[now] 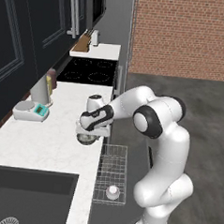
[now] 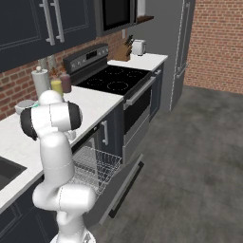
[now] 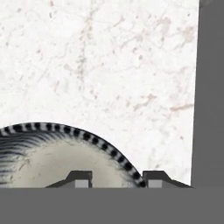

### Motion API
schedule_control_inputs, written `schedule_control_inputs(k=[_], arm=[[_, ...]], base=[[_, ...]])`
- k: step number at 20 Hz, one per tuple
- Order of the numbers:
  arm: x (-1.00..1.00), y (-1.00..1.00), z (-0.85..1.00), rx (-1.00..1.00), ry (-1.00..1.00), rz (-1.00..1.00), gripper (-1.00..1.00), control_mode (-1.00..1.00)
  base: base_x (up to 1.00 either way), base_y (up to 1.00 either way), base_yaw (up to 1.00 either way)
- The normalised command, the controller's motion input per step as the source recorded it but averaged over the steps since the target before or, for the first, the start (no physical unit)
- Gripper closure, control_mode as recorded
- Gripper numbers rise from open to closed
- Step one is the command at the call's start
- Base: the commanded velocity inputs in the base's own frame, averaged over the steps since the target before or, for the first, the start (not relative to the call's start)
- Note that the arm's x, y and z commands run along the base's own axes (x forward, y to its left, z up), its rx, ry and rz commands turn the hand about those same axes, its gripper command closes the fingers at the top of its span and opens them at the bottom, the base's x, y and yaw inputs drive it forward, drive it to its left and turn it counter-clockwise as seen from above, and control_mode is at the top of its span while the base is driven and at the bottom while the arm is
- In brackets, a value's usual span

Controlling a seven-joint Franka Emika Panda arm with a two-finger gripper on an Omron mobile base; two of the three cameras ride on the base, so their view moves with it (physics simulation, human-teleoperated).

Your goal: Pick up the cup and bowl from the counter, place them in the dishwasher, and close the dishwasher door.

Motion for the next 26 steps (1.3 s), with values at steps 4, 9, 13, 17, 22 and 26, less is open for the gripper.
schedule_control_inputs(k=[4,9,13,17,22,26], arm=[[0.0,0.0,0.0,0.0,0.0,0.0,1.0,-1.0],[-0.39,-0.36,0.07,0.03,-0.17,0.05,1.0,-1.0],[-0.42,-0.91,0.33,0.14,-0.29,0.23,1.0,-1.0],[-0.33,-1.0,0.33,0.11,-0.3,0.26,1.0,-1.0],[-0.3,-1.0,0.21,0.11,-0.3,0.3,1.0,-1.0],[-0.04,-1.0,0.1,0.14,-0.16,0.38,1.0,-1.0]], base=[[0.0,0.0,0.0],[0.0,0.0,0.0],[0.0,0.0,0.0],[0.0,0.0,0.0],[0.0,0.0,0.0],[0.0,0.0,0.0]])
